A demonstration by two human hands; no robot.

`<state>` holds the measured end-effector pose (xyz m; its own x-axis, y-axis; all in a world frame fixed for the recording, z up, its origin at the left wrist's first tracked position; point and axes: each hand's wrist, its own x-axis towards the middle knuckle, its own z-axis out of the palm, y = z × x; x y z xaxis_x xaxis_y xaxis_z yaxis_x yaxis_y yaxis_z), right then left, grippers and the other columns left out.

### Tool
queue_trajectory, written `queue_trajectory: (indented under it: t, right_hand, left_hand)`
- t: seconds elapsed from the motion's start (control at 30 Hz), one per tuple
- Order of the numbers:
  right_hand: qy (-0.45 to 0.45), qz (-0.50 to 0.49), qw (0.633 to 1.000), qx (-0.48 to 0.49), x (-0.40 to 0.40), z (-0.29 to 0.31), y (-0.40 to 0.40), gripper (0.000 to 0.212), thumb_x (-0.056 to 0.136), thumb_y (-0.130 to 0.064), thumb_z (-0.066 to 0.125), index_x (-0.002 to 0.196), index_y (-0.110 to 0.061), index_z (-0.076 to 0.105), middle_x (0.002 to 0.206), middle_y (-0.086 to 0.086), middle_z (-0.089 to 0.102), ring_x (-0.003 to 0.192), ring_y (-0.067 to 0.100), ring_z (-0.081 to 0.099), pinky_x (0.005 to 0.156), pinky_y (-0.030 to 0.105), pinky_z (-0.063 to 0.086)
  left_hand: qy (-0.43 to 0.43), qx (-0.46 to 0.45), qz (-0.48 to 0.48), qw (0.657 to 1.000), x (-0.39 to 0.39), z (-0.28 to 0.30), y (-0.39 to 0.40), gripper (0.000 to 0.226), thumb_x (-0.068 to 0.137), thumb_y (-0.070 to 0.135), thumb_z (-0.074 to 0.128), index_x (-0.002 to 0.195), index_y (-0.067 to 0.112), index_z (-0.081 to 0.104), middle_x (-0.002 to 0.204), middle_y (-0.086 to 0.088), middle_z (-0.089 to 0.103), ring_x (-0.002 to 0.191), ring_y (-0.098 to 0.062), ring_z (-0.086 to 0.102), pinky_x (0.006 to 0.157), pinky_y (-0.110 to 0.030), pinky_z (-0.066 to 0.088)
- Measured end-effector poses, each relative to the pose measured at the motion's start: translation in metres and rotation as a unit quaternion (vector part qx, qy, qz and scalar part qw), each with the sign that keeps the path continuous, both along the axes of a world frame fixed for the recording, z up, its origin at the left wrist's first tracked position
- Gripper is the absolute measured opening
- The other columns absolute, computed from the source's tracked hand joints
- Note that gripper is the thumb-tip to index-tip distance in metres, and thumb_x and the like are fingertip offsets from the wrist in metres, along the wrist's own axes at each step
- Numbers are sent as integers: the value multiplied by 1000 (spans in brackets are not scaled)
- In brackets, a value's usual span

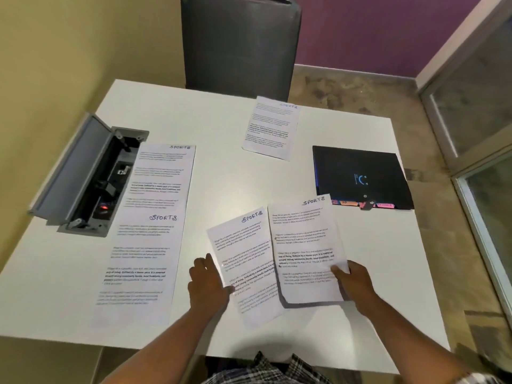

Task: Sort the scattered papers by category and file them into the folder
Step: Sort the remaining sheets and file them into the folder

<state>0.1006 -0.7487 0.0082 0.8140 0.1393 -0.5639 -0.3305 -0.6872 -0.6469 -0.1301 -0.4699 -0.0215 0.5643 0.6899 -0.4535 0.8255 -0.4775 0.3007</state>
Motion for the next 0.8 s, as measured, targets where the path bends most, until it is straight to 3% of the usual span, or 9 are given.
queue_trajectory:
  t: [0.17,0.3,0.47,0.57,0.67,0.8]
  right_hand:
    - [42,25,999,-23,-22,-4,26,16,95,-25,72,103,-13,75,96,1,77,92,24,73,90,42,59]
    - [37,51,994,-85,-52,-8,62,18,94,-29,70,103,-13,72,96,5,75,87,24,70,81,35,56]
    - [-10,80,984,-157,-86,-14,98,23,86,-33,71,97,-14,74,102,9,71,88,27,70,76,32,55]
    - [-28,94,982,-163,-98,-10,118,19,86,-26,72,98,-13,72,96,4,71,90,27,69,72,29,49]
    - [0,56,991,-125,-104,-6,130,27,80,-26,76,104,-18,65,94,-3,71,90,22,69,77,31,53]
    - [83,5,996,-22,-99,-14,132,49,68,-31,87,109,-19,63,104,-3,74,94,20,72,88,38,59]
  left_hand:
    - [-32,-31,-9,999,-5,-4,15,78,73,27,80,134,17,32,121,-4,34,111,-26,42,78,-42,55]
    - [-92,-87,8,992,-18,-7,23,65,75,9,67,132,22,38,118,-2,35,109,-25,46,82,-37,51]
    - [-143,-140,34,979,-28,-13,27,58,80,22,70,133,18,46,116,-2,41,108,-18,47,96,-35,48]
    - [-125,-161,7,979,-30,-17,33,72,82,31,70,146,17,40,119,-3,42,110,-18,46,99,-33,46]
    - [-94,-194,-29,976,-29,-12,41,84,88,32,67,155,11,22,132,-7,35,124,-22,43,108,-29,37]
    - [-63,-235,-40,969,-28,-8,52,85,89,33,66,155,10,19,138,-9,28,136,-21,33,114,-26,28]
